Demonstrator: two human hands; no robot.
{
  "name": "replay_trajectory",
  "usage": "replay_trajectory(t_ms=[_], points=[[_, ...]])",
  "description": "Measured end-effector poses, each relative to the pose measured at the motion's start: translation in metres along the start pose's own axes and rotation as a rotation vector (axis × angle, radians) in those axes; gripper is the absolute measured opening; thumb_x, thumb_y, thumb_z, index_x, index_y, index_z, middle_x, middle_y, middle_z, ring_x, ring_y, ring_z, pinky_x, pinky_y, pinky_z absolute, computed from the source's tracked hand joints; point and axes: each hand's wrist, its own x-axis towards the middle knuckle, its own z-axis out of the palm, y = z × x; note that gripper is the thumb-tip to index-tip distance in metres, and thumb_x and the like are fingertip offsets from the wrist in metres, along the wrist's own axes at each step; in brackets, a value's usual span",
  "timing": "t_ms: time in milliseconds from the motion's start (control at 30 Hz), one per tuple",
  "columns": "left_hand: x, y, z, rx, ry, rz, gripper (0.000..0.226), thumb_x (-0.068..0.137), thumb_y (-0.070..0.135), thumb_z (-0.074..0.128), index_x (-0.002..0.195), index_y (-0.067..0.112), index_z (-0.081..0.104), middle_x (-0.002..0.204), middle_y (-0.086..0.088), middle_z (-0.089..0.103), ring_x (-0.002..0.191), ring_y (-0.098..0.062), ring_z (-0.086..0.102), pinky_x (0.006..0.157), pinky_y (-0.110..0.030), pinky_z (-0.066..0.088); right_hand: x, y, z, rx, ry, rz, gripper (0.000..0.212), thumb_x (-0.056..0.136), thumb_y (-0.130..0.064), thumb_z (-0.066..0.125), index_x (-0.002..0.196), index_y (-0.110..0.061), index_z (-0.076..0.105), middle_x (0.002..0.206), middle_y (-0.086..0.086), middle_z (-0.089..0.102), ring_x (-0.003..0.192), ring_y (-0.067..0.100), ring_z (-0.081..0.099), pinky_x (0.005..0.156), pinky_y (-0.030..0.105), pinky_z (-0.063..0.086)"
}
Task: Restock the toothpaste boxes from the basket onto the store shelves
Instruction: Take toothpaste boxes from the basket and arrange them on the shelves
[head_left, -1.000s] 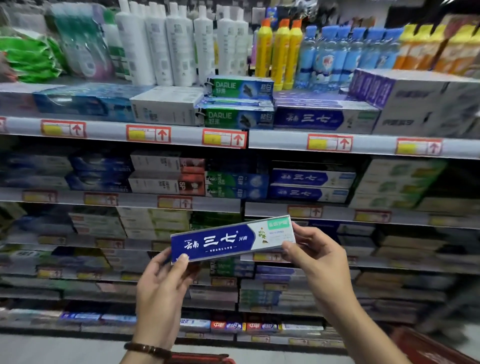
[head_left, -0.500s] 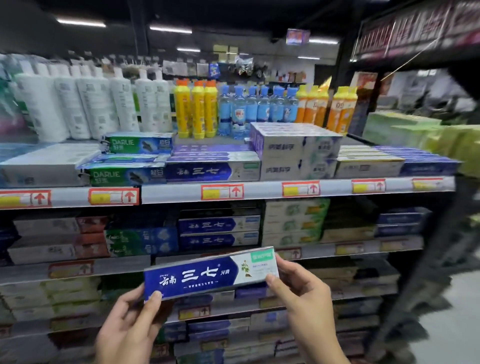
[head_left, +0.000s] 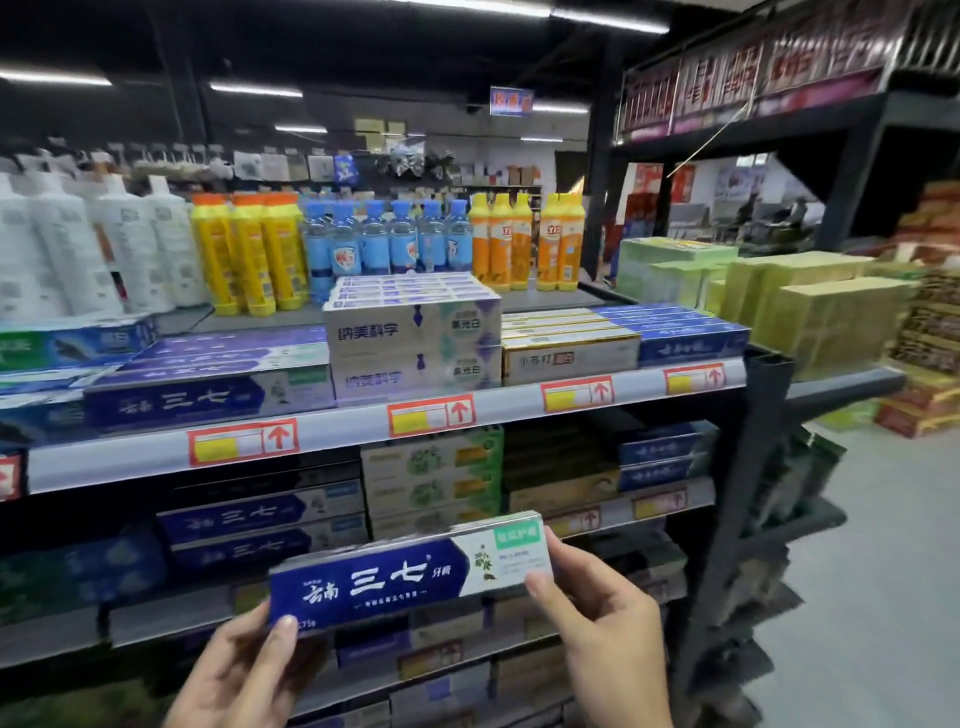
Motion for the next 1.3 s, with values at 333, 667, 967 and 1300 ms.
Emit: replay_trajectory(t_ms=[333, 667, 967, 1300], points=[[-0.014, -0.016, 0.043, 0.032, -0.001, -0.013, 0.022, 0.094, -0.013, 0.059, 0.098, 0.003, 0.073, 0.096, -0.004, 0.08, 0.081, -0.01, 0.077, 0.07, -0.029, 0.064, 0.014, -0.01, -0.042, -0.028, 0.066, 0.009, 0.037, 0.088, 0.01, 0.076, 0.116, -0.014, 0.08, 0.102, -0.001, 0.083, 0.102, 0.011, 0.078, 0.083, 0.017, 0.06], [0.001, 0.0, 0.037, 0.012, 0.128, 0.042, 0.02, 0.091, -0.005, 0.069, 0.106, 0.006, 0.077, 0.101, -0.015, 0.079, 0.09, -0.019, 0.076, 0.073, -0.03, 0.065, 0.012, -0.015, -0.017, 0.004, 0.053, 0.004, 0.037, 0.086, 0.014, 0.076, 0.113, -0.011, 0.08, 0.099, 0.0, 0.083, 0.097, 0.006, 0.078, 0.079, 0.011, 0.057], [0.001, 0.019, -0.003, 0.14, 0.246, 0.094, 0.019, 0.088, 0.007, 0.077, 0.101, 0.021, 0.082, 0.101, -0.005, 0.081, 0.106, -0.03, 0.075, 0.109, -0.057, 0.048, 0.008, -0.006, 0.023, 0.053, -0.061, 0.028, 0.037, 0.086, 0.015, 0.075, 0.112, -0.011, 0.08, 0.095, -0.001, 0.083, 0.094, 0.005, 0.078, 0.077, 0.012, 0.058], [0.008, 0.052, -0.055, 0.324, 0.321, 0.234, 0.026, 0.083, -0.003, 0.081, 0.1, 0.017, 0.081, 0.09, 0.004, 0.082, 0.083, -0.006, 0.075, 0.082, -0.011, 0.056, 0.0, 0.004, 0.082, 0.002, -0.116, -0.017, 0.038, 0.083, 0.012, 0.079, 0.109, -0.017, 0.081, 0.093, -0.002, 0.083, 0.092, 0.012, 0.08, 0.077, 0.015, 0.06]])
